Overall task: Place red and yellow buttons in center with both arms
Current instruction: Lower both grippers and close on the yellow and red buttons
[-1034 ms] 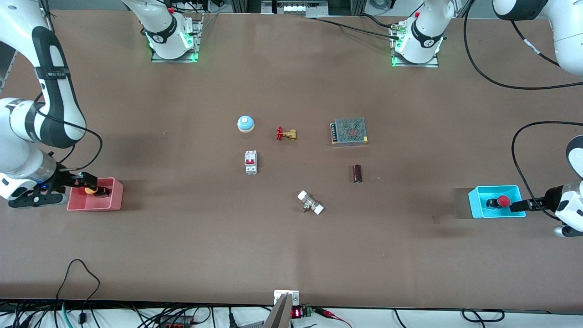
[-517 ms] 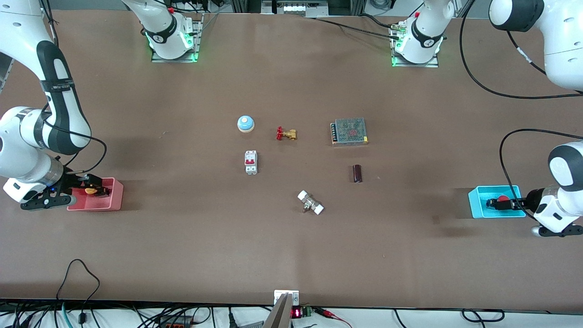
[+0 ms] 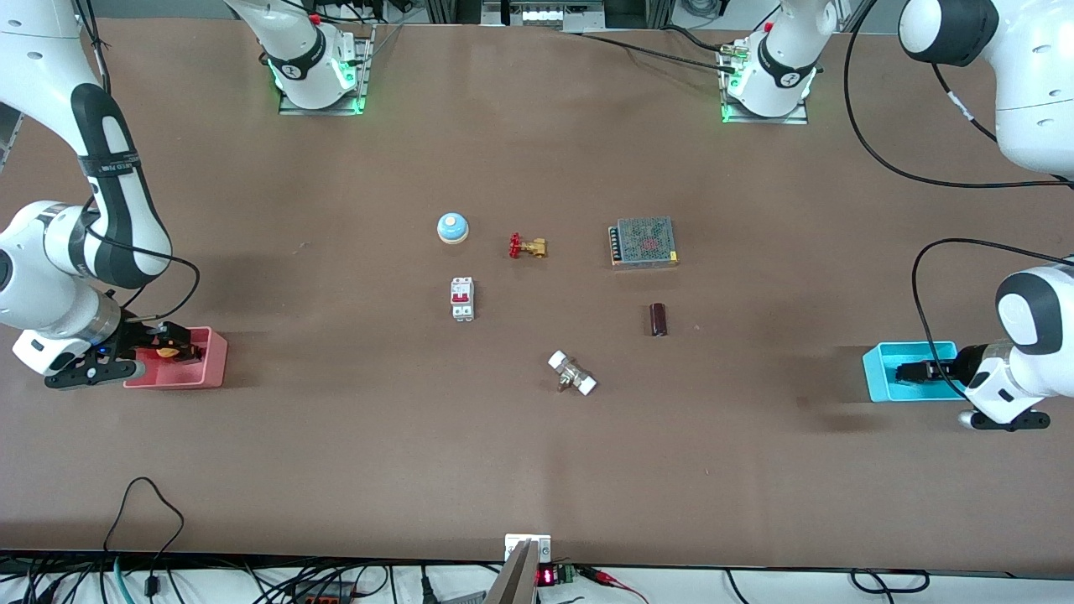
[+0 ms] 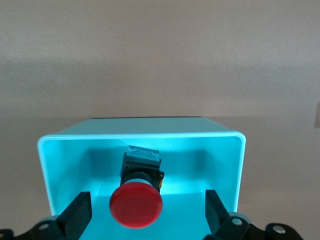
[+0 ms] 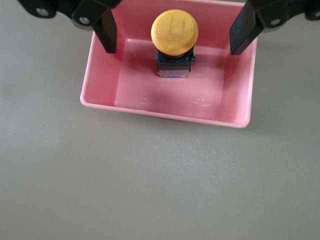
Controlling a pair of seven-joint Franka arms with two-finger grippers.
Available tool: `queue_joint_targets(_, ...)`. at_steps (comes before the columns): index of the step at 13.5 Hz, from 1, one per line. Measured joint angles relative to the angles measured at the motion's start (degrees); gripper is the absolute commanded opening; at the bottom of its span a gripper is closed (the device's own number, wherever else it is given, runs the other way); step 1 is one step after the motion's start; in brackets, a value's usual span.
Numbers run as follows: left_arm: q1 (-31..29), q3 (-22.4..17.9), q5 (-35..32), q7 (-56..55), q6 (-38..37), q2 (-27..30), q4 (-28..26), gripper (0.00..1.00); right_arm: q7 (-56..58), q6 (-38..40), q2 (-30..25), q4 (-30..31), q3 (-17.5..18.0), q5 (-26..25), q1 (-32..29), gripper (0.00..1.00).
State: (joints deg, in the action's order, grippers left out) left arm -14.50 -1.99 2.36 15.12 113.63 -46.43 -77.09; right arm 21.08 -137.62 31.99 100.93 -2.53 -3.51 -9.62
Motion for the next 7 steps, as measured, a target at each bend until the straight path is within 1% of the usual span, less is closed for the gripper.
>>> queue_joint_targets(4,-0.18,-0.05,-0.03,2.26,0.0,-0.18,-1.03,1.0,0.1,-1.56,1.19,0.15,0.0,0.0,0.0,1.0)
queue_joint_targets(7,-0.37,-0.06,-0.03,2.78,0.05,-0.94,-1.08,0.92,0.11,-1.73,1.39,0.15,0.0,0.01,0.0,0.98)
